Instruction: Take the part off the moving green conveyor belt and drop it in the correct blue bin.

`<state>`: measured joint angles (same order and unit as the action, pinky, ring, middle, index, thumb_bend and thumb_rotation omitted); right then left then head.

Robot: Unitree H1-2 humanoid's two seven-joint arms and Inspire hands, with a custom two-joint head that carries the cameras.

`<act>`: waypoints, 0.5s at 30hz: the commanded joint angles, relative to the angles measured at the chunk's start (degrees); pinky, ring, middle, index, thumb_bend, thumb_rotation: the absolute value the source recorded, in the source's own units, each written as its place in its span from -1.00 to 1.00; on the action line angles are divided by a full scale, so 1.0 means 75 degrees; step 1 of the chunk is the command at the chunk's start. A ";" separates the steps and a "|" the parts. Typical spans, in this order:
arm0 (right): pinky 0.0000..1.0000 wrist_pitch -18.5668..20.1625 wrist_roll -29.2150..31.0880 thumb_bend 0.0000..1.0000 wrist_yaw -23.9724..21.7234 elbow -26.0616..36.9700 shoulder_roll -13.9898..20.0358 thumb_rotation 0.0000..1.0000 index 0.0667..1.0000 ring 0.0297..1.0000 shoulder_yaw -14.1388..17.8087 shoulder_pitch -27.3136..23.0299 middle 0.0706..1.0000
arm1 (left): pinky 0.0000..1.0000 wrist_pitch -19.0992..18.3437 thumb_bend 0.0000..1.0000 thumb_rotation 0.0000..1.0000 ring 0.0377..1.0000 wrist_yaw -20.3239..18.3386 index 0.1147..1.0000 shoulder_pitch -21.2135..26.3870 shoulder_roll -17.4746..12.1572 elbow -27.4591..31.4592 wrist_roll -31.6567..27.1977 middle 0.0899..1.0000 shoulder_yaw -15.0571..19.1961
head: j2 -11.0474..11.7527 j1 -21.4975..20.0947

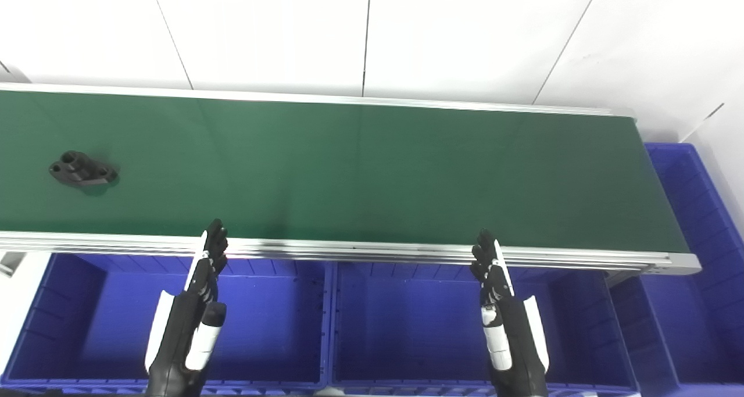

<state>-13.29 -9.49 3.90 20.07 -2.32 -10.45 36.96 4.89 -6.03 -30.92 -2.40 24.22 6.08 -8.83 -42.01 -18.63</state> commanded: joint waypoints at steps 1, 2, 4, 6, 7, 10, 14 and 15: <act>0.92 -0.0035 0.0001 0.68 0.0002 0.0195 -0.0060 1.00 1.00 0.99 0.0017 0.0005 1.00 | 0.99 0.0122 0.59 1.00 1.00 0.0063 1.00 -0.0029 0.0050 0.0111 -0.0050 1.00 -0.0044 | -0.0006 0.0002; 0.92 -0.0024 0.0004 0.68 -0.0001 0.0202 -0.0060 1.00 1.00 0.99 0.0017 0.0008 1.00 | 0.99 0.0120 0.59 1.00 1.00 0.0060 1.00 -0.0028 0.0051 0.0113 -0.0052 1.00 -0.0050 | -0.0006 0.0002; 0.92 -0.0035 0.0026 0.68 -0.0012 0.0193 -0.0051 1.00 1.00 0.99 0.0016 0.0008 1.00 | 0.99 0.0099 0.58 1.00 1.00 0.0070 1.00 -0.0022 0.0067 0.0128 -0.0025 1.00 -0.0059 | -0.0004 -0.0004; 0.92 -0.0067 0.0040 0.68 -0.0017 0.0164 -0.0039 1.00 1.00 0.99 0.0020 0.0003 1.00 | 1.00 0.0087 0.57 1.00 1.00 0.0071 1.00 -0.0017 0.0074 0.0137 -0.0031 1.00 -0.0061 | -0.0006 0.0005; 0.92 -0.0059 0.0040 0.68 -0.0021 0.0161 -0.0034 1.00 1.00 0.99 0.0019 0.0005 1.00 | 1.00 0.0096 0.57 1.00 1.00 0.0070 1.00 -0.0016 0.0076 0.0131 -0.0041 1.00 -0.0060 | -0.0006 0.0005; 0.93 -0.0034 0.0052 0.69 -0.0037 0.0175 -0.0027 1.00 1.00 0.99 0.0011 0.0006 1.00 | 1.00 0.0102 0.57 1.00 1.00 0.0064 1.00 -0.0008 0.0081 0.0119 -0.0066 1.00 -0.0056 | -0.0006 0.0005; 0.94 -0.0039 0.0093 0.70 -0.0055 0.0184 -0.0025 1.00 1.00 0.99 -0.0001 0.0005 1.00 | 1.00 0.0067 0.56 1.00 1.00 0.0045 1.00 -0.0005 0.0075 0.0143 -0.0083 1.00 -0.0047 | -0.0010 -0.0007; 0.94 -0.0059 0.0092 0.70 -0.0056 0.0173 -0.0021 1.00 1.00 1.00 -0.0002 0.0002 1.00 | 1.00 0.0069 0.56 1.00 1.00 0.0042 1.00 -0.0003 0.0071 0.0142 -0.0089 1.00 -0.0044 | -0.0003 0.0000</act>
<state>-13.28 -9.12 3.81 20.05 -2.28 -10.41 36.96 4.70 -6.04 -30.92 -1.94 24.19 5.93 -8.93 -42.01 -18.72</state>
